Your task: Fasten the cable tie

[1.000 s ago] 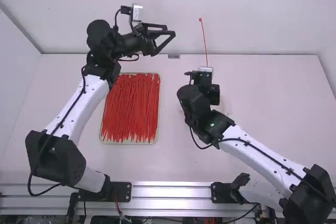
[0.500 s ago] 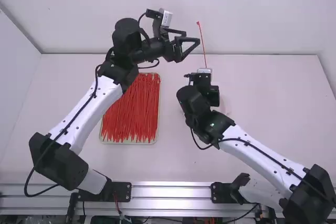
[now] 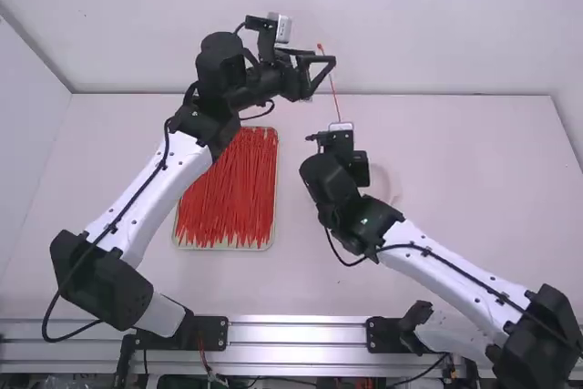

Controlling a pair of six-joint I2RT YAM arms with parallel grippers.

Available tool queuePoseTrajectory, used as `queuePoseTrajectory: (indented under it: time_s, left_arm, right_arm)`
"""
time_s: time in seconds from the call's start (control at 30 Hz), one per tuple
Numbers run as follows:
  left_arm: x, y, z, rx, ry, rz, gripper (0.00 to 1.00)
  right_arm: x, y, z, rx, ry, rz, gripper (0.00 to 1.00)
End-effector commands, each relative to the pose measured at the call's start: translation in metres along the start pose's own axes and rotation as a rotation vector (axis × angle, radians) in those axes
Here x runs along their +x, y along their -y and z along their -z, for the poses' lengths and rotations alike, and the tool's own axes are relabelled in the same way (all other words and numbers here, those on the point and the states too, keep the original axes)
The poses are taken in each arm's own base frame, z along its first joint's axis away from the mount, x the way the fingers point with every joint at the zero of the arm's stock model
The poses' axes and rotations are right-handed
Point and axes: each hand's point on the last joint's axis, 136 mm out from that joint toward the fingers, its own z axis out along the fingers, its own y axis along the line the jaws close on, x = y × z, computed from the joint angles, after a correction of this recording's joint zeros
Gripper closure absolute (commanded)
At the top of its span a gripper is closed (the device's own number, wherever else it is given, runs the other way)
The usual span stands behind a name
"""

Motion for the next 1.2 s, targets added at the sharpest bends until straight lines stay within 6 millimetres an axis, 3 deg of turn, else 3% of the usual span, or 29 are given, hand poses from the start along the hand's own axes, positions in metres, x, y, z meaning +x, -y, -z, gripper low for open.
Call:
queuePoseTrajectory:
  time_s: [0.0, 0.1, 0.27, 0.33, 0.63, 0.77, 0.87, 0.9, 0.93, 0.97, 1.17]
  left_arm:
    - [-0.0115, 0.0021, 0.0021, -0.008, 0.025, -0.012, 0.38]
    - [-0.01, 0.0012, 0.0021, -0.011, 0.02, -0.008, 0.45]
    - [-0.009, 0.001, 0.0021, -0.012, 0.016, -0.005, 0.67]
    - [-0.0081, 0.0004, 0.0021, -0.014, 0.012, -0.003, 0.82]
    - [-0.0061, 0.0, 0.0021, -0.015, 0.004, 0.007, 0.83]
    - [-0.0062, 0.0001, 0.0021, -0.015, 0.004, 0.005, 0.73]
    - [-0.006, 0.0, 0.0021, -0.015, 0.004, 0.006, 0.71]
    - [-0.006, 0.0001, 0.0021, -0.014, 0.004, 0.006, 0.73]
    - [-0.0064, 0.0001, 0.0022, -0.014, 0.005, 0.006, 0.9]
    - [-0.0063, 0.0002, 0.0021, -0.014, 0.005, 0.006, 0.98]
    - [-0.006, 0.0, 0.0021, -0.015, 0.004, 0.006, 0.98]
  right_arm:
    - [-0.0168, -0.0063, 0.0076, -0.019, 0.035, -0.011, 1.0]
    - [-0.0186, -0.0088, 0.0107, -0.021, 0.045, -0.006, 1.0]
    - [-0.0209, -0.0082, 0.0144, -0.002, 0.059, -0.008, 1.0]
    - [-0.0211, -0.0075, 0.014, 0.0, 0.059, -0.01, 1.0]
    - [-0.0215, -0.0041, 0.0112, 0.008, 0.058, -0.019, 1.0]
    - [-0.0217, -0.0041, 0.0112, 0.008, 0.058, -0.02, 1.0]
    - [-0.0217, -0.0042, 0.0112, 0.008, 0.058, -0.021, 1.0]
    - [-0.022, -0.0041, 0.0112, 0.008, 0.059, -0.022, 1.0]
    - [-0.022, -0.0042, 0.0112, 0.008, 0.059, -0.022, 1.0]
    - [-0.022, -0.0042, 0.0112, 0.008, 0.059, -0.023, 1.0]
    - [-0.022, -0.0042, 0.0112, 0.008, 0.059, -0.028, 1.0]
